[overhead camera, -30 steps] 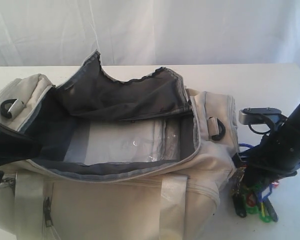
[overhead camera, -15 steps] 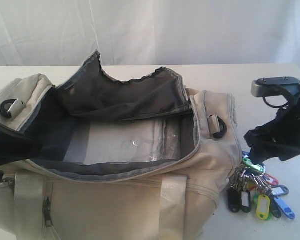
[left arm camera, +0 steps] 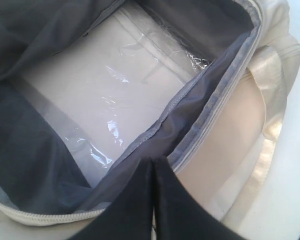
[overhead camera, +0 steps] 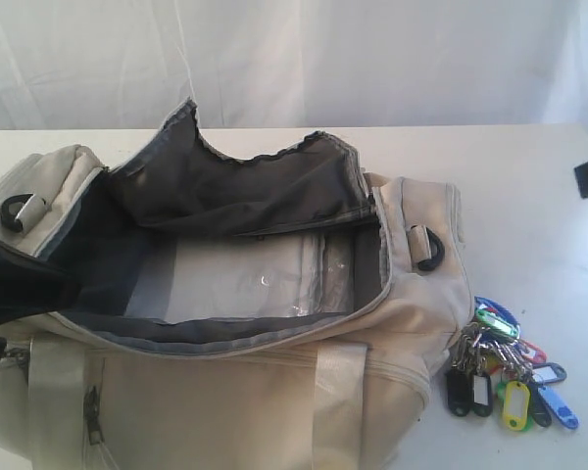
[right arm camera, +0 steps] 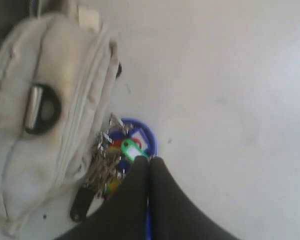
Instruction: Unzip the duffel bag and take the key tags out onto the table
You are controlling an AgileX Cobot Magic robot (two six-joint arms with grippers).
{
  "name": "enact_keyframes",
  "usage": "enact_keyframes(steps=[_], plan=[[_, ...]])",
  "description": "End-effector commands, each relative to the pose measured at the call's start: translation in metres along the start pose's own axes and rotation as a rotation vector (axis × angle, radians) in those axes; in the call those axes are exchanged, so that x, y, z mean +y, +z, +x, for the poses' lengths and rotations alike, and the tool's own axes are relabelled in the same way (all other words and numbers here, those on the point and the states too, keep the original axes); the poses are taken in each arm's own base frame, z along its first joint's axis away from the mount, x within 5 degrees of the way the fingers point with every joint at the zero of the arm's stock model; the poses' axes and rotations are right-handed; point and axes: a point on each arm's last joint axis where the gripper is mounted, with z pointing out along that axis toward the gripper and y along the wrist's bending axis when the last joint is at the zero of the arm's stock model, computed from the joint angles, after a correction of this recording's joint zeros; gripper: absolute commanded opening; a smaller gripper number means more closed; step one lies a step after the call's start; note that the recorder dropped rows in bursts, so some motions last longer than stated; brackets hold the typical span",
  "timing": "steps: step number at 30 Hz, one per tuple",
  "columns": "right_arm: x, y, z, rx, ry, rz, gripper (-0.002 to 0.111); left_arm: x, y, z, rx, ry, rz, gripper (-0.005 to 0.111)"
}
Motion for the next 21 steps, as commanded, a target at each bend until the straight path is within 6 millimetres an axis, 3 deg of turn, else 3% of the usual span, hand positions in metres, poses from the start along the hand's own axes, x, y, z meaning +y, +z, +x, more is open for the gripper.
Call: enact_keyframes(steps=[1, 8, 21], plan=[[0.001, -0.030, -0.007, -0.208, 0.005, 0.018, 0.000, 0.001, -0.001, 0.001, -0.005, 0.031, -0.027, 0.000], [0.003, -0.045, -0.006, -0.278, 0.008, 0.018, 0.000, 0.001, -0.001, 0.000, -0.012, 0.020, -0.030, 0.000], [0.003, -0.048, -0.005, -0.285, 0.004, 0.019, 0.000, 0.001, -0.001, 0.000, -0.014, 0.020, -0.032, 0.000]])
